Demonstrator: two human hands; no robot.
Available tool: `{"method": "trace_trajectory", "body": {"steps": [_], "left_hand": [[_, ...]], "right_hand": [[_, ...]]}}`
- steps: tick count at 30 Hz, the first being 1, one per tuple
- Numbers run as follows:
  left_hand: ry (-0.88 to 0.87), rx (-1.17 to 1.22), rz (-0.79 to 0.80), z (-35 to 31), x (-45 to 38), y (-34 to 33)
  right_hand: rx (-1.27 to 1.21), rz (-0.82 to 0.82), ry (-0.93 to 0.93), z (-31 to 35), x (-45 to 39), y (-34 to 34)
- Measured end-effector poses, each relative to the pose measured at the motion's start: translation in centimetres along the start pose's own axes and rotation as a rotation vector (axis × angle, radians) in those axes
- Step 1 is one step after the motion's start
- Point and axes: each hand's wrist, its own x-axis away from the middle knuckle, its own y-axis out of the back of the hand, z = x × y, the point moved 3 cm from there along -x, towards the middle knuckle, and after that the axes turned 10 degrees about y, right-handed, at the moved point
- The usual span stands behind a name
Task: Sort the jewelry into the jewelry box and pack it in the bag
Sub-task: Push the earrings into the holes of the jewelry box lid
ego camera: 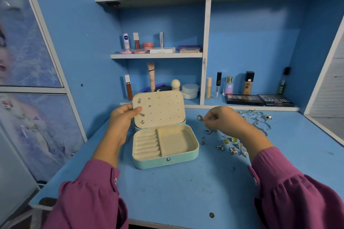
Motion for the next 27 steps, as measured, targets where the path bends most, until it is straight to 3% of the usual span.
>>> {"method": "trace_trajectory", "body": {"steps": [9, 17, 21, 27], "left_hand": [[-0.072, -0.09, -0.023, 0.2, -0.5, -0.2], [-0.069, -0.201, 0.078, -0.5, -0.5, 0.5], [-0.064, -0.275, 0.071, -0.7, -0.4, 0.6], [-0.072, -0.262, 0.082, -0.6, -0.4, 0.5]], "right_hand": [[-0.226, -0.078, 0.089, 5.1, -1.3, -5.0], [-0.149, -0.114, 0.097, 8.6, -3.5, -8.4], [0.001, -0.146, 0.12, 9.5, -4.2, -9.2], [-0.011, -0.194, 0.116, 10.0, -4.8, -9.4]]}}
